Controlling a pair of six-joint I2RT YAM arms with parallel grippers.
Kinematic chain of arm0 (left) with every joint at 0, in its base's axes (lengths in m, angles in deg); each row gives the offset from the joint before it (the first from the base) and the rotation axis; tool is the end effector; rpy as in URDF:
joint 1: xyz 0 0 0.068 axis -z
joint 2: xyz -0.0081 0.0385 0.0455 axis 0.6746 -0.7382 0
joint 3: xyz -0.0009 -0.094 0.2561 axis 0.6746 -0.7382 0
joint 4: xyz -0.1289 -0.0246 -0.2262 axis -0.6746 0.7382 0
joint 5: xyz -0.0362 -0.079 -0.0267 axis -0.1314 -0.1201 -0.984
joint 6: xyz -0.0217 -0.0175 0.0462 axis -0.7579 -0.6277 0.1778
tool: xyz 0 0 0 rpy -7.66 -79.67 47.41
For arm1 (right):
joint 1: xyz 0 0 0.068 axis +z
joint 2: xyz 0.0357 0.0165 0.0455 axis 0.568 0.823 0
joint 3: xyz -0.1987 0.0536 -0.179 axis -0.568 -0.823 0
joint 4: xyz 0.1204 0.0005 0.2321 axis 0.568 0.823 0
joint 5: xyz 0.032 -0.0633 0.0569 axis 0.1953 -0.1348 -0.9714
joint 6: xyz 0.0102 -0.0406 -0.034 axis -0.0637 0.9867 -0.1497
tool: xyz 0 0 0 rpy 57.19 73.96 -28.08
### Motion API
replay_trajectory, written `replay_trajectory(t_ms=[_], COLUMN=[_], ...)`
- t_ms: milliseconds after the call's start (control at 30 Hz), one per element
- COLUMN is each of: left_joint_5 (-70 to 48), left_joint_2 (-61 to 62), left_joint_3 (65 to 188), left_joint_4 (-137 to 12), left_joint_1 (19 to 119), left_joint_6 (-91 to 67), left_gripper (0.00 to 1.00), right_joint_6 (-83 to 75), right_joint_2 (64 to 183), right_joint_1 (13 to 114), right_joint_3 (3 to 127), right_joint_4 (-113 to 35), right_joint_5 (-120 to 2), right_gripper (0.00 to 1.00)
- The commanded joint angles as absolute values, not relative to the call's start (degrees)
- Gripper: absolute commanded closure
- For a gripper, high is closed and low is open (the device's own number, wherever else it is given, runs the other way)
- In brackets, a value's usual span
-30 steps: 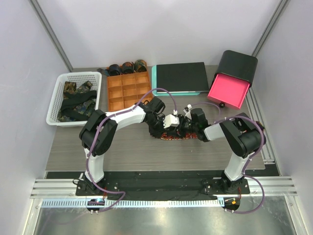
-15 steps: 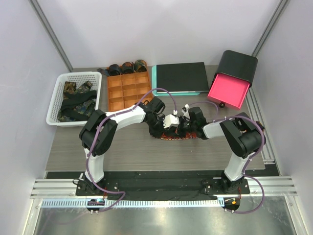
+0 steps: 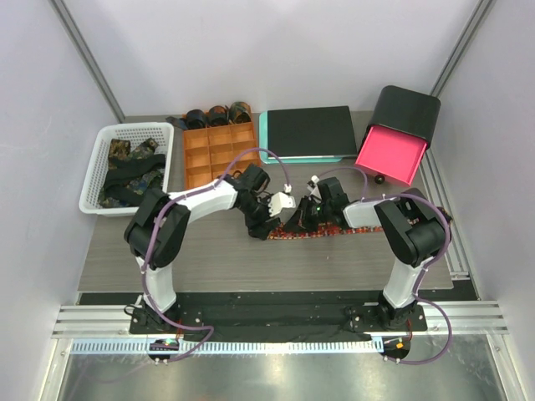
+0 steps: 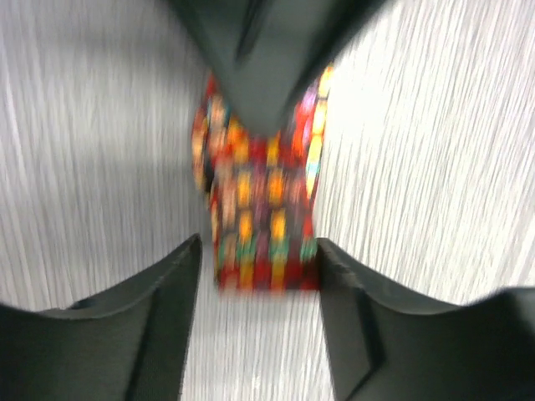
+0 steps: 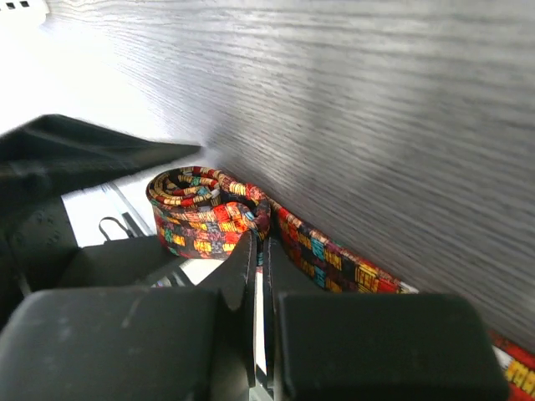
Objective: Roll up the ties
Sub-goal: Roll the tie at the center of the board.
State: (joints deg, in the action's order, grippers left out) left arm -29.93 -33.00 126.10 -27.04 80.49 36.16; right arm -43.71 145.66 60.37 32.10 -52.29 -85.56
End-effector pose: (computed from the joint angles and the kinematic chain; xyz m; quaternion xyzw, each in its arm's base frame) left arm 0.2841 -0.2432 0.1644 0.6158 0.7342 -0.2329 0.1658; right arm 0.2814 0.1583 0.1112 0.0545 0.8946 0.4283 0.1151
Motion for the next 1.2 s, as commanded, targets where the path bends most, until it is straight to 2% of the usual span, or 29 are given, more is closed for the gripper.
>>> replay_trajectory(t_ms=[0,233,367,500,633,733,1167], left_joint_5=[-32.98,-34.83,-33.52,-31.32,-29.56,-29.73,-33.07], left_joint_2=[-26.1,-24.77,-26.09,-27.14,-28.29,-28.03,-32.59], left_joint_3=[122.14,120.36,120.8,121.16,122.03,122.65,130.73], left_joint_4=[-27.86,-31.02,-32.17,-31.29,-29.89,-29.71,-30.94], left_joint_1=[77.06,77.05,78.1,80.38,81.27,81.27,83.99], left_joint_6=[38.39,38.75,40.32,42.34,42.96,42.79,36.2], left_gripper=[0.37,0.31,0.32,0.37,0.51,0.58,0.62], right_joint_6=[-39.6,-38.37,-37.75,-37.4,-37.4,-37.57,-39.15], right_joint_2=[147.47,148.7,149.23,149.05,149.14,149.58,149.93], right_joint_1=[60.63,60.8,60.8,60.8,60.8,60.72,60.8], right_joint_3=[34.35,35.58,36.2,36.11,36.11,36.2,36.11], right_joint_4=[-47.45,-45.43,-44.29,-44.11,-44.02,-44.11,-45.42], right_joint_5=[-82.26,-81.82,-81.82,-81.56,-81.29,-81.47,-82.52], right_gripper=[0.99,0.99,0.99,0.99,0.99,0.99,0.99])
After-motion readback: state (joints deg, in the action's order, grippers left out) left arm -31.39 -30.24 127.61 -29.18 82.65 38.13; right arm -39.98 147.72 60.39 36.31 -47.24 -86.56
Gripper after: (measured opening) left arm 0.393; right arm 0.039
